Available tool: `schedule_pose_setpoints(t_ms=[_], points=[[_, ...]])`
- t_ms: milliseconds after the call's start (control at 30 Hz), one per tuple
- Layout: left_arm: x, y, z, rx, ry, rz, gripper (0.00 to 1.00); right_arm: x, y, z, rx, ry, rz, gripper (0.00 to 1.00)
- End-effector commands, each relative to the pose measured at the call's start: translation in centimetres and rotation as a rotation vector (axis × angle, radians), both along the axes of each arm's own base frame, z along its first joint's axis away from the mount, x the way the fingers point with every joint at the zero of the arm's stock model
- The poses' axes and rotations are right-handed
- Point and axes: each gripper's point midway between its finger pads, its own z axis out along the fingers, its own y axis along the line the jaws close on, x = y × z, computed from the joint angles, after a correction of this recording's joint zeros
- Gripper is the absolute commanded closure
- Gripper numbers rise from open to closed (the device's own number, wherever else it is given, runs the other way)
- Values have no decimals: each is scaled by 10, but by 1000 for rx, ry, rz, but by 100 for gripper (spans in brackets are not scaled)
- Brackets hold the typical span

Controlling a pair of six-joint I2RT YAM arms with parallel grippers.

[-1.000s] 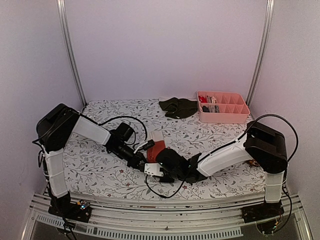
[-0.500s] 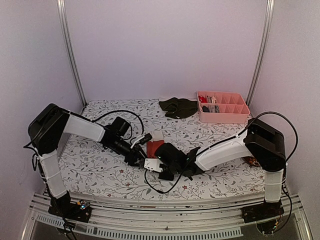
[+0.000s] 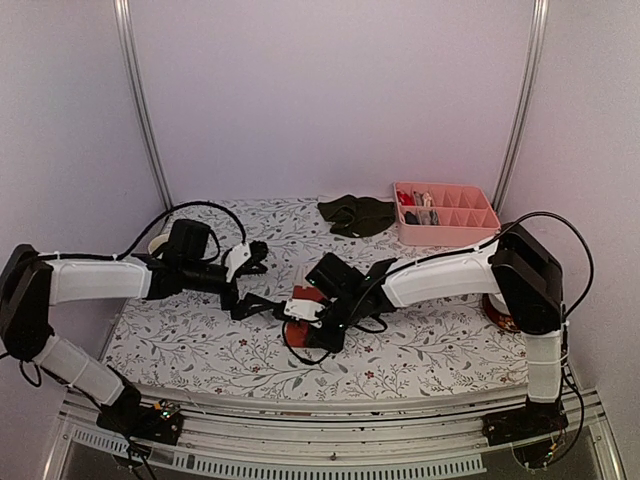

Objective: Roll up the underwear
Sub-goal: Roll the underwear at the center of the board.

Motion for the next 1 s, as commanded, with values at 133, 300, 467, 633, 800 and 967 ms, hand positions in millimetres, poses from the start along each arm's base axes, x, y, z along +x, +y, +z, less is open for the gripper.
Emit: schedule_pose_setpoints(t_ms=[133,300,467,633,800,967], points=[[-38,21,-6,81,-503,-153,2,17,-3,-22,-34,369,-119,98],[-59,24,-23,143,-667,-225,8,26,-3,-24,0,513,-159,98],[-64,10,-38,215,-748,-275,13,34,-9,-27,7,580,-195,97],[-49,-11,-55,303,-749,-274,16,36,-12,-42,-9,629,-207,97],[-31,-26,-69,388,-773,-244,20,41,-13,-44,-11,635,-222,97],[-23,-37,-83,454,-800,-229,27,44,-15,-45,-21,624,-229,97]])
